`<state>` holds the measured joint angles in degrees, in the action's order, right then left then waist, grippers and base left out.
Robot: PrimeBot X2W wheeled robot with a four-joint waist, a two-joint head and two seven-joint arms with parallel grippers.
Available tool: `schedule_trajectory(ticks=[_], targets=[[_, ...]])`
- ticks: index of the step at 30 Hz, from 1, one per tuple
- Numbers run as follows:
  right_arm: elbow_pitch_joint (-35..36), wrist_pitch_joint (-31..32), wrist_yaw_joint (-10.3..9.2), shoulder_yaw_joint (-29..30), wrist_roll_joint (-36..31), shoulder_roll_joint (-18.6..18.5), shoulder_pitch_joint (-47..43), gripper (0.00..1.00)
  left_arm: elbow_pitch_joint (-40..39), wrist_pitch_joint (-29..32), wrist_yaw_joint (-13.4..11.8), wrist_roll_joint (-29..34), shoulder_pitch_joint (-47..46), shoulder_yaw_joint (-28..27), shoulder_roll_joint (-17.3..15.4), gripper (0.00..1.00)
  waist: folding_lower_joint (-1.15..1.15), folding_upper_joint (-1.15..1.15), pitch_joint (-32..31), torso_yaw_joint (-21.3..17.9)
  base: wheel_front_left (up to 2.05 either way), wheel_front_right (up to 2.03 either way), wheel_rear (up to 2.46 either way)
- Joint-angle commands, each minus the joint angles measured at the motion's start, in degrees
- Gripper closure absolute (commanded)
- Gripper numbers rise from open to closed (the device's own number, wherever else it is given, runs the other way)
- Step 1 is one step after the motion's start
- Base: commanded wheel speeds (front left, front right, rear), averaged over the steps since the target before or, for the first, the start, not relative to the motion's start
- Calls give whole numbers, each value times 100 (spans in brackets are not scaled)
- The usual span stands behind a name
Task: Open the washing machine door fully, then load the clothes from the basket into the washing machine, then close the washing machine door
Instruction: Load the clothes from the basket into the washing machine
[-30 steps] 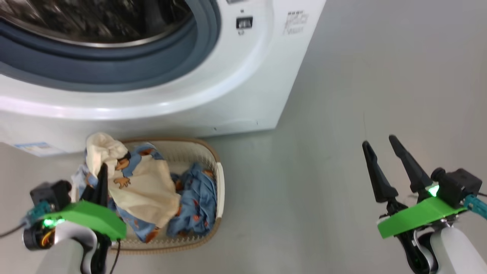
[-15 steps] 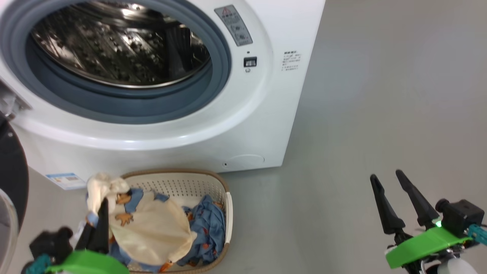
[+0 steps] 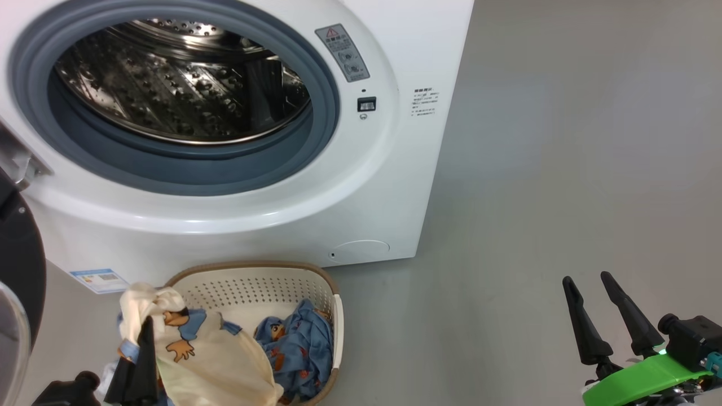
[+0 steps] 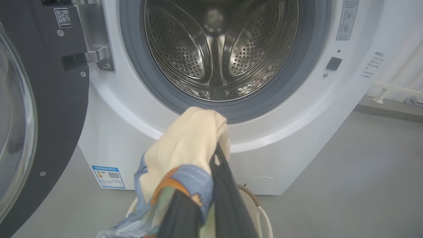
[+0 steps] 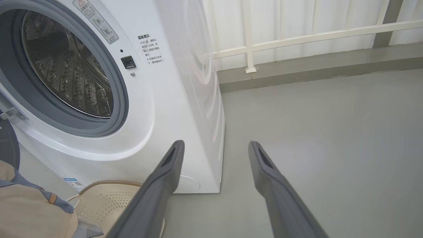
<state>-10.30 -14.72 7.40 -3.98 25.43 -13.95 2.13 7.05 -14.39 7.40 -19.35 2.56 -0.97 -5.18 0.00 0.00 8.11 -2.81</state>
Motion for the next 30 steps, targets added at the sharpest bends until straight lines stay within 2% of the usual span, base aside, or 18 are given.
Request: schedule_trajectory(ticks=[1,11,21,24,30], targets=[[155,-28,9,-89,50,-68,16,0,-179,-61,9,52,-110,-229,-50,100,0,0,39,-27,0,0,0],[213,-28,9,-82,30,42,227,0,-279,-61,9,50,-868,-275,-130,100,0,0,421,-172,0,0,0],[260,-28,9,-101,11,204,549,0,-266,-61,9,215,-2900,-273,-589,100,0,0,974,-335,0,0,0],[269,-28,9,-142,11,250,675,0,-2,-61,9,305,-3571,-307,-698,100,0,0,1146,-419,0,0,0],[266,-28,9,-290,21,373,923,0,1160,-61,9,341,-4439,-385,-858,100,0,0,1435,-706,0,0,0]])
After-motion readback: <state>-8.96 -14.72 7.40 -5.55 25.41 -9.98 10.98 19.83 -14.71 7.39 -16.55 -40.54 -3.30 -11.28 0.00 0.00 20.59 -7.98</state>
